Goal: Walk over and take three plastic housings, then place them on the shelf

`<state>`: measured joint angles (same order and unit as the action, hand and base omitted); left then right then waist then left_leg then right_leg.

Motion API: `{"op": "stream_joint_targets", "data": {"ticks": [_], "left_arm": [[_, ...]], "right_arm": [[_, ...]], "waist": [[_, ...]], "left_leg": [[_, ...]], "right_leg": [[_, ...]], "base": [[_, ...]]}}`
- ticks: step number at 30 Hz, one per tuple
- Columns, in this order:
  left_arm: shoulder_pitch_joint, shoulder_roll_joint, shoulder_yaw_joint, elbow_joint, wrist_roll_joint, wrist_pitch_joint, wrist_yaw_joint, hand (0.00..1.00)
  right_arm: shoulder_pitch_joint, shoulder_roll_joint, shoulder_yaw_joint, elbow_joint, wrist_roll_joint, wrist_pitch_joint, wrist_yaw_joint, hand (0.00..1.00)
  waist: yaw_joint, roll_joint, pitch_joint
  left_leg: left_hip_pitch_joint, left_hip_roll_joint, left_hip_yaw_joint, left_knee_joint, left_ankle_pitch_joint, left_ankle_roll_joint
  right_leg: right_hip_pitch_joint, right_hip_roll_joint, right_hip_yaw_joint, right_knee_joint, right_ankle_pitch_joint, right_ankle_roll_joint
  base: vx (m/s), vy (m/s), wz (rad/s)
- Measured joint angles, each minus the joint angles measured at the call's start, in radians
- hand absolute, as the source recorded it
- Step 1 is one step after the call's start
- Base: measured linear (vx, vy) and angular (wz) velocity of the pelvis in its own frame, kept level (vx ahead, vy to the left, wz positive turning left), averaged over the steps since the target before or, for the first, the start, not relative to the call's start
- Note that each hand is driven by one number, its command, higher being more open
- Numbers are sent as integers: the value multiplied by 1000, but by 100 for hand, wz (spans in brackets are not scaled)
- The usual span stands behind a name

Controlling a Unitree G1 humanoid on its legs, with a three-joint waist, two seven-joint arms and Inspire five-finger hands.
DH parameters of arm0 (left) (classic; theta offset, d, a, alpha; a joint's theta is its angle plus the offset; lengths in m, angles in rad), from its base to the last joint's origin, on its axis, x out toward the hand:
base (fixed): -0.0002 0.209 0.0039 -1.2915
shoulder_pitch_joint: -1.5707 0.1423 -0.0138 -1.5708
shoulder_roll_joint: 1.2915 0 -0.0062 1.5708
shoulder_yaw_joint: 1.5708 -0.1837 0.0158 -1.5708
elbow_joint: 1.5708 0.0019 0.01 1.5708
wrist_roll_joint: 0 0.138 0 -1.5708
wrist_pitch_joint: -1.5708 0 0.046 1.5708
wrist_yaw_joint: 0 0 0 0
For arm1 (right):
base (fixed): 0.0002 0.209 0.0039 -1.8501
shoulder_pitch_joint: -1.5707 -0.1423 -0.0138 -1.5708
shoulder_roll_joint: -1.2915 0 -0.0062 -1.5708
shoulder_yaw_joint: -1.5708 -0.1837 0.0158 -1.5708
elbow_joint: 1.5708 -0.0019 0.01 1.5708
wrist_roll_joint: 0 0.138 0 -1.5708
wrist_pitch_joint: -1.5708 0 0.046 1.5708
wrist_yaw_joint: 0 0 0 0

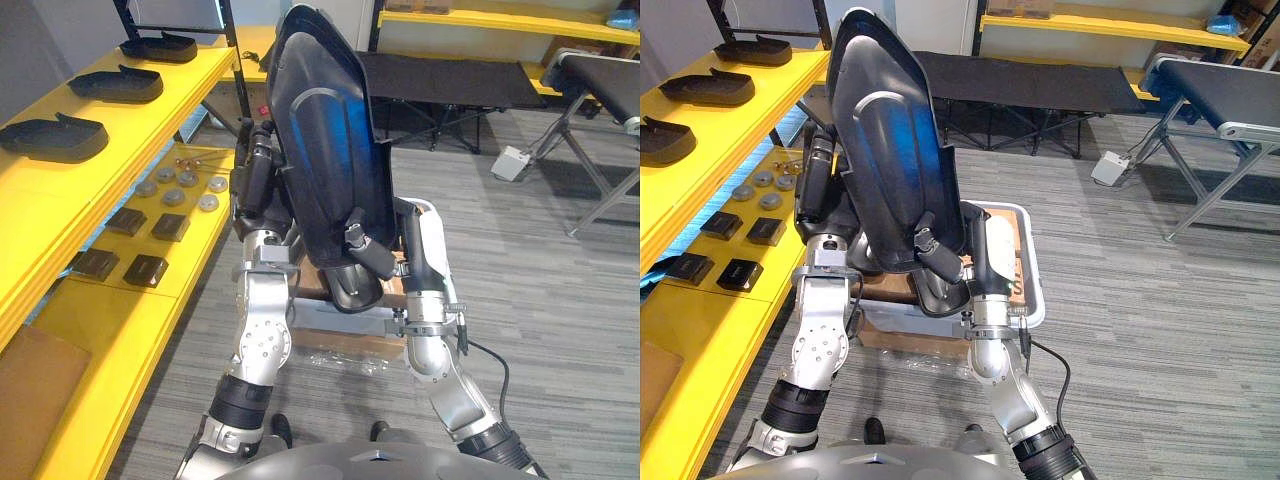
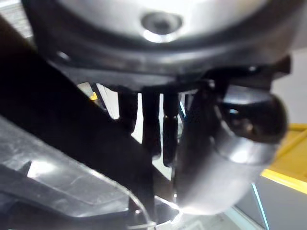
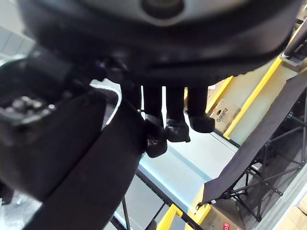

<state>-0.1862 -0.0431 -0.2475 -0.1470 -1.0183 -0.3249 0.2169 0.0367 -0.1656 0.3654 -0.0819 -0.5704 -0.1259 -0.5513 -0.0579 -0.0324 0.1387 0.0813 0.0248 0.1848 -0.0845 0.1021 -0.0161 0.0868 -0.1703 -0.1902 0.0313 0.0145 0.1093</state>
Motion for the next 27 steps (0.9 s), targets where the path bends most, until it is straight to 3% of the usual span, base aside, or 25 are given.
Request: {"op": "stream_joint_targets", "data": {"ticks": [5, 13, 19, 27], "left_arm": [[34, 18, -36, 29, 3, 64, -56, 100], [42, 27, -52, 31, 127, 102, -65, 100], [123, 59, -48, 32, 127, 172, -98, 100], [126, 60, -49, 58, 67, 195, -153, 100]], "right_arm": [[-17, 3, -6, 0, 37, 4, -10, 0], [-17, -39, -47, 0, 37, 18, -7, 0], [-22, -77, -96, 0, 27, 18, 32, 0], [-24, -75, -129, -10, 27, 17, 63, 0]], "waist": [[-1, 0, 0], [1, 10, -6], [2, 32, -19], [2, 33, -19]], "left_leg": [[0, -2, 0, 0, 0, 0], [0, -1, 0, 0, 0, 0], [1, 1, 0, 0, 0, 0], [1, 3, 0, -1, -1, -1]], "right_leg": [[0, -1, 2, 0, 0, 0], [0, 0, 3, 0, 0, 0], [0, 3, 3, -2, 0, 0], [1, 4, 3, -1, 0, 0]], "base": [[0, 0, 0], [0, 0, 0], [0, 0, 0], [0, 0, 0]]}}
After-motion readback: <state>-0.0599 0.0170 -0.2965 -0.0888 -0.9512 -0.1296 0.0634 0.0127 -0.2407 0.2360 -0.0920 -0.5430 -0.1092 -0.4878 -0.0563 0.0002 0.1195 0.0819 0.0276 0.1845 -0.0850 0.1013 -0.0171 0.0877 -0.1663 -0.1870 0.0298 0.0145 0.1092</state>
